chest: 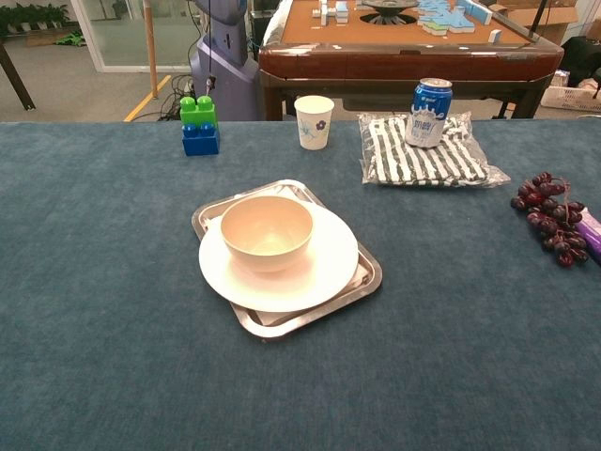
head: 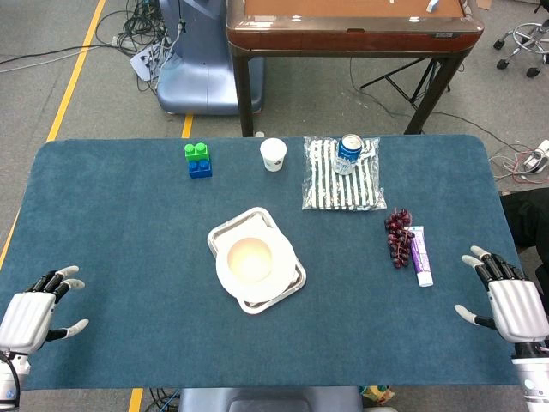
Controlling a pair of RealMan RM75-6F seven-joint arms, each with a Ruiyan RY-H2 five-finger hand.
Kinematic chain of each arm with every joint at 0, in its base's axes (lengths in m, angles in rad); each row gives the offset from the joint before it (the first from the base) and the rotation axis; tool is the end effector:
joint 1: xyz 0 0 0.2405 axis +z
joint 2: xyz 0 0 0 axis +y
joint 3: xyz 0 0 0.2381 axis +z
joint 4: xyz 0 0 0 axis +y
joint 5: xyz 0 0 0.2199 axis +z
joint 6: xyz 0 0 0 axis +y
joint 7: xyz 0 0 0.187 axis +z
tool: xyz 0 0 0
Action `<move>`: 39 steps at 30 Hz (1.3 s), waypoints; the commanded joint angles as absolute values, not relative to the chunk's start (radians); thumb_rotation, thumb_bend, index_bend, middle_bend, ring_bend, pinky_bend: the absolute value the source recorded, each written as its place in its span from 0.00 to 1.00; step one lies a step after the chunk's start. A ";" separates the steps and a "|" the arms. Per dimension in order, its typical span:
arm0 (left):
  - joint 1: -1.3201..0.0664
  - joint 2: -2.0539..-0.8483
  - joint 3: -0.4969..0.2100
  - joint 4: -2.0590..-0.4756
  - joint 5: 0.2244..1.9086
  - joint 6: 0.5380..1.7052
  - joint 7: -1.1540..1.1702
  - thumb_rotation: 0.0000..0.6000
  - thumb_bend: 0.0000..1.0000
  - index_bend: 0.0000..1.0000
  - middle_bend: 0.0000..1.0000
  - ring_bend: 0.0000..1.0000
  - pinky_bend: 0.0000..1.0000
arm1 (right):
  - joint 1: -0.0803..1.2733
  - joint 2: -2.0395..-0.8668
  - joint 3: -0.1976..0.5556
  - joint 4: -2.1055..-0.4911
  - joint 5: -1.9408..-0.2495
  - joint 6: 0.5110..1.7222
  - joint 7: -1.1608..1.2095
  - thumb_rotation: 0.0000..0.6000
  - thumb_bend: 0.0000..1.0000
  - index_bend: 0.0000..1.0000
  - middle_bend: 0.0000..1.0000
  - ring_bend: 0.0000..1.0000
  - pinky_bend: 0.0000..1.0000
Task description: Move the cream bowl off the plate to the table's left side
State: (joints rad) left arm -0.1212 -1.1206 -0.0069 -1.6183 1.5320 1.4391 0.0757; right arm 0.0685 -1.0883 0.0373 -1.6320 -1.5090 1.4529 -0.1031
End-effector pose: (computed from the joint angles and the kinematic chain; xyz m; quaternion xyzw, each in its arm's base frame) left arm -0.2913 0.2238 0.1232 -0.6409 -0.3729 -0.3586 0.5671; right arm -0.3030 -0.2155 0.1412 0.6236 -0.3685 0.3396 0.5999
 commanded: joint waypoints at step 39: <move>-0.405 -1.119 0.002 -1.693 1.865 1.284 -0.100 1.00 0.09 0.41 0.00 0.00 0.14 | 0.058 -1.111 0.066 -1.618 -1.478 1.480 -0.107 1.00 0.06 0.24 0.19 0.16 0.27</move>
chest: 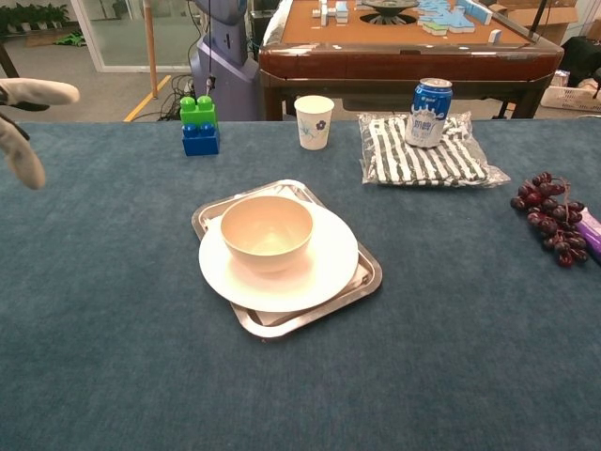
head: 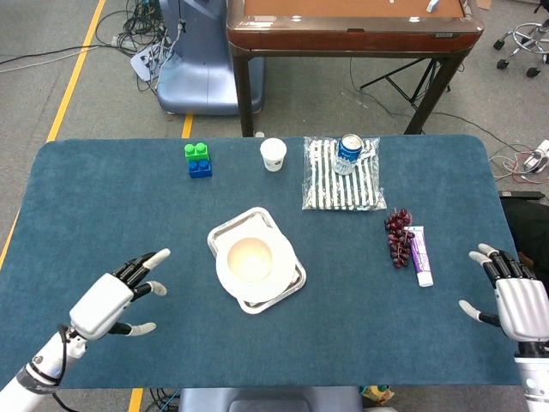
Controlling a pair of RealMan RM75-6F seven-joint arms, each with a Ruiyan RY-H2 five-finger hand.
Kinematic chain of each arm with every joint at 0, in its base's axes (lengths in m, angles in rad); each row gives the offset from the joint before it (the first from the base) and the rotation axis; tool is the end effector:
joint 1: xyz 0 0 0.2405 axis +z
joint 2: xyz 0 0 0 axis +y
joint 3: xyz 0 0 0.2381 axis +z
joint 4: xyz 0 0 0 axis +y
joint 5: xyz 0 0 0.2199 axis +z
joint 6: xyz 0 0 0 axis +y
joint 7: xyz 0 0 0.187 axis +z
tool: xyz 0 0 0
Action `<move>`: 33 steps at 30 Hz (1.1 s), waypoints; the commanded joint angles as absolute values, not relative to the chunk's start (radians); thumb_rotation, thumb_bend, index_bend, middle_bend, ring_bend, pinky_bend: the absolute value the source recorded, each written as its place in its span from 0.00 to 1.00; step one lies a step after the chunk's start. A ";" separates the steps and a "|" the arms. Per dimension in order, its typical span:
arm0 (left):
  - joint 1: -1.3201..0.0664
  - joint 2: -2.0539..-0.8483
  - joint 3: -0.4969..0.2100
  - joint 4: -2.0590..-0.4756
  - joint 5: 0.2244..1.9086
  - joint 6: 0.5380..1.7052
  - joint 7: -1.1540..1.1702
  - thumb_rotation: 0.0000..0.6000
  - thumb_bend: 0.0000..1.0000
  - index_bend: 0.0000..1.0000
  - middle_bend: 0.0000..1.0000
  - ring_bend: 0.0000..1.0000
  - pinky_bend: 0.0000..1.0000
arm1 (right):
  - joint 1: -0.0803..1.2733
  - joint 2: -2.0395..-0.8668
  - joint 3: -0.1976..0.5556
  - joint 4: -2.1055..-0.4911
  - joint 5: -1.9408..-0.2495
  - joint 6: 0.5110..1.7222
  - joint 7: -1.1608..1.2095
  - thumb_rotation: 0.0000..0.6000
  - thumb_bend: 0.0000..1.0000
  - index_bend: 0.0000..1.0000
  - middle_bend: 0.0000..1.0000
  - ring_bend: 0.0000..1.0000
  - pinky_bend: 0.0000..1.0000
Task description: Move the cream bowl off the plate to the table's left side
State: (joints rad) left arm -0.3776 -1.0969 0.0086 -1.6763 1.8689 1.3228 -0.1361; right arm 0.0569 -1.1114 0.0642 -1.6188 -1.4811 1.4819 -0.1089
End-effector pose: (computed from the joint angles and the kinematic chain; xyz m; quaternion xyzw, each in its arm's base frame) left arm -0.1773 0.2543 0.0807 -0.7580 -0.3079 -0.4674 0.3350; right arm -0.3059 -0.2181 0.1471 0.6012 -0.3644 0.3489 0.6197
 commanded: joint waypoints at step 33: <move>-0.684 -1.424 -0.113 -1.535 1.679 1.004 0.119 1.00 0.11 0.41 0.00 0.00 0.11 | 0.049 -1.072 0.100 -1.599 -1.390 1.456 -0.013 1.00 0.06 0.25 0.20 0.16 0.27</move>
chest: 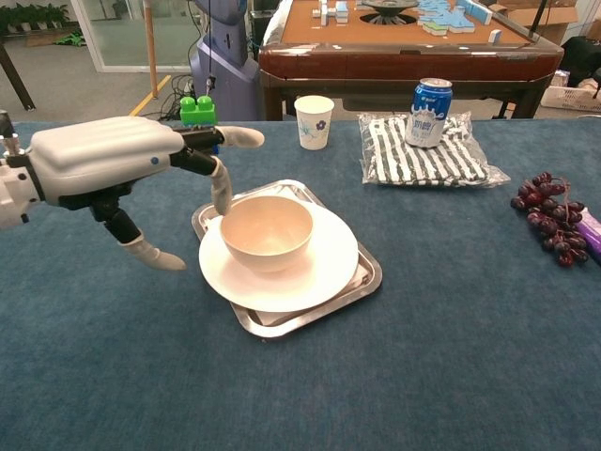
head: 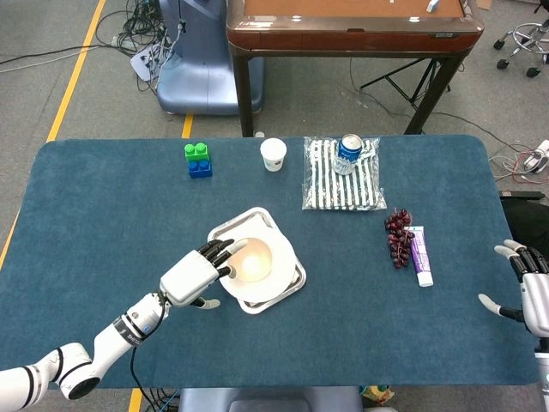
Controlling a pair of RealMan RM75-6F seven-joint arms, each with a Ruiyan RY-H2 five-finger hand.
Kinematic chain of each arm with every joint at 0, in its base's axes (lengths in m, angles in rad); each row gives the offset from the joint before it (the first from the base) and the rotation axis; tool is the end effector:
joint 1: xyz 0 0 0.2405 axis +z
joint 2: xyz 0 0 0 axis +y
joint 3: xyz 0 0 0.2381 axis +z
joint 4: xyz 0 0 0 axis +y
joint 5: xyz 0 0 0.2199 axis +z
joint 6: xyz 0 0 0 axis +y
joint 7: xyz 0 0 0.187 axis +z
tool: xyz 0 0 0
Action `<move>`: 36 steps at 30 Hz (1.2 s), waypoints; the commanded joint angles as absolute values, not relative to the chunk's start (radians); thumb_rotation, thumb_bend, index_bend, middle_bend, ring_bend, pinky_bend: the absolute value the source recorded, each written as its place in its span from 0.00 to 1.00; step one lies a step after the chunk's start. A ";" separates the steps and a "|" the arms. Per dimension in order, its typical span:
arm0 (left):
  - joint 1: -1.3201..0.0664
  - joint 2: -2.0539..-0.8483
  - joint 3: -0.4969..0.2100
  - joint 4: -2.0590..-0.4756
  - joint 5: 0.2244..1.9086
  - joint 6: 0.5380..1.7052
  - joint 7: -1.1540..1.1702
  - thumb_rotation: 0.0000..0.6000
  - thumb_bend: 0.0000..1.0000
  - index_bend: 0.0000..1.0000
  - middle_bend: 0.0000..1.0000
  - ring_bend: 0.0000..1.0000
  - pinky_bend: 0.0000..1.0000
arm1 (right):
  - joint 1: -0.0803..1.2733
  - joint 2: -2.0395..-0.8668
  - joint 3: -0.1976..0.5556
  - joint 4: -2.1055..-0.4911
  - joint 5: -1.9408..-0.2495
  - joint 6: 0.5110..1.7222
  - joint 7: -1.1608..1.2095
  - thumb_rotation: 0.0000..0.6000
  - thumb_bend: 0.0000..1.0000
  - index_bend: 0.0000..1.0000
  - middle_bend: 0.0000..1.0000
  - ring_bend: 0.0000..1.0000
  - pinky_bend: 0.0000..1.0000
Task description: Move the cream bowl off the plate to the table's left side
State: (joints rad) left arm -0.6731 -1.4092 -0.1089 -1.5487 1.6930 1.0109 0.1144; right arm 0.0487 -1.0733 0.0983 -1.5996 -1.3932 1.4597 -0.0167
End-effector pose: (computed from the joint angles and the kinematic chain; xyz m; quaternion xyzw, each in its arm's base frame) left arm -0.0930 0.3185 -0.0198 -0.8197 -0.2278 -0.4324 0.2987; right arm -0.3277 -0.2220 0.1711 0.5599 -0.3922 0.3487 0.6411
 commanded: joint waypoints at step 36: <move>-0.820 -1.659 -0.113 -1.318 1.590 0.957 0.180 1.00 0.16 0.44 0.00 0.00 0.11 | 0.045 -1.037 0.115 -1.597 -1.330 1.419 0.033 1.00 0.06 0.25 0.20 0.16 0.27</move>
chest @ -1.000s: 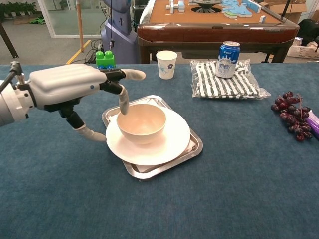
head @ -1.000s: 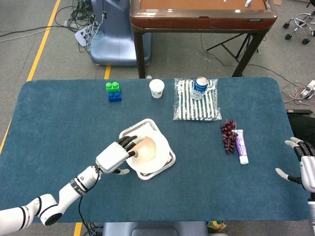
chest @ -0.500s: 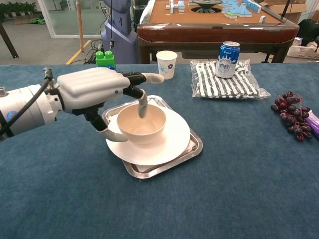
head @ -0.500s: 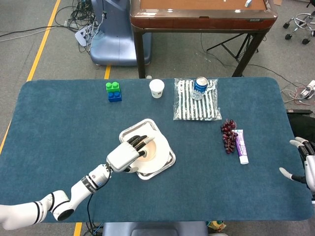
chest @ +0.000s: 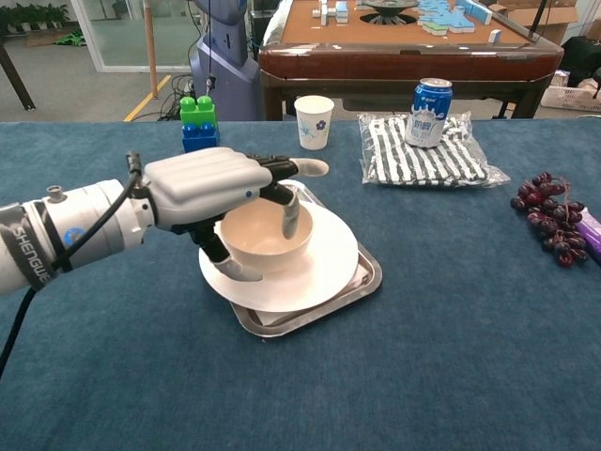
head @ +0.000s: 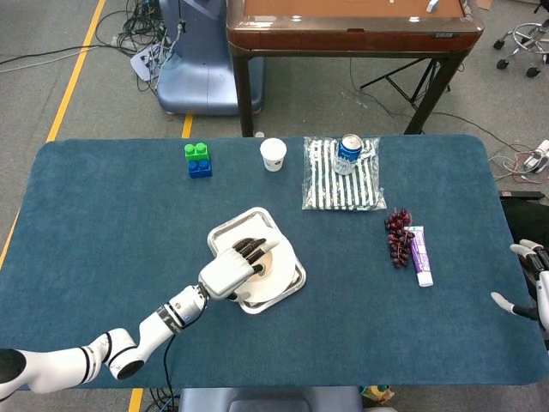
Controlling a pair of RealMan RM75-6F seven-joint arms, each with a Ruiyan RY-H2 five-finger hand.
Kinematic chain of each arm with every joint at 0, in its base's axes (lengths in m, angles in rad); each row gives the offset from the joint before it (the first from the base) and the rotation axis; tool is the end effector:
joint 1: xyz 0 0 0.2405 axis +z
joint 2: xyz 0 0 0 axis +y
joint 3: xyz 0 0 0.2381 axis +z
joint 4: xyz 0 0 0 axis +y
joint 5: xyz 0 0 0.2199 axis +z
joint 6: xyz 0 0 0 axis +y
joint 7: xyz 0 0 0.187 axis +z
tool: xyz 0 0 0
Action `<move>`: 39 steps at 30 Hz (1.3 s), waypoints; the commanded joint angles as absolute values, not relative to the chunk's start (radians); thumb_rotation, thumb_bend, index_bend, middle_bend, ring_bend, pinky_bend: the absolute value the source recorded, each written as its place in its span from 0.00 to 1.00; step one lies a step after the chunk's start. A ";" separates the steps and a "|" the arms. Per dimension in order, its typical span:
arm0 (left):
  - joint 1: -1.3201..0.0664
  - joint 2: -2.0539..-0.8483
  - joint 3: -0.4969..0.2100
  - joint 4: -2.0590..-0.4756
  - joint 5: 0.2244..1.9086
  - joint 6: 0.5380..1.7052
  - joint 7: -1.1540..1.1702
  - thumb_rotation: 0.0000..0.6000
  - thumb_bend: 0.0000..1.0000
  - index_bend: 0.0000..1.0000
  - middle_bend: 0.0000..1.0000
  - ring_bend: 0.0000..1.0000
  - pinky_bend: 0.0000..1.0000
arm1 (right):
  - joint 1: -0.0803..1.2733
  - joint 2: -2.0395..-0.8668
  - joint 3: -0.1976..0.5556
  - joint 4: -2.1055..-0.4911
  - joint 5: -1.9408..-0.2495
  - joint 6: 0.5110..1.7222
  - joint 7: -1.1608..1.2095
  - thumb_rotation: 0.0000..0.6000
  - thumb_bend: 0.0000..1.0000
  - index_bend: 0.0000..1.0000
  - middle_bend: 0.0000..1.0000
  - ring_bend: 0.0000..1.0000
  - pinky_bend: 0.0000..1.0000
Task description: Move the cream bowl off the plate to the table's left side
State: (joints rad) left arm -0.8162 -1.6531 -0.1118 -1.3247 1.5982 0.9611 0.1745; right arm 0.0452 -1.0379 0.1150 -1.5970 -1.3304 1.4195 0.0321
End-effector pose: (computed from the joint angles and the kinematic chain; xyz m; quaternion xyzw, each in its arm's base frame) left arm -0.0605 0.3385 -0.0833 -0.8337 -0.2049 -0.4223 0.2910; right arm -0.3429 -0.2227 0.1851 0.5370 -0.4154 0.3381 0.6518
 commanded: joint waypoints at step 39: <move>-0.822 -1.681 -0.078 -1.257 1.513 0.960 0.168 1.00 0.35 0.60 0.00 0.00 0.11 | 0.047 -1.032 0.112 -1.594 -1.332 1.407 0.047 1.00 0.06 0.25 0.20 0.16 0.27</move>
State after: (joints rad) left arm -0.8225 -1.6811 -0.0796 -1.2581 1.5101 0.9563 0.1719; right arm 0.0470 -1.0323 0.1117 -1.5940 -1.3324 1.4066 0.0471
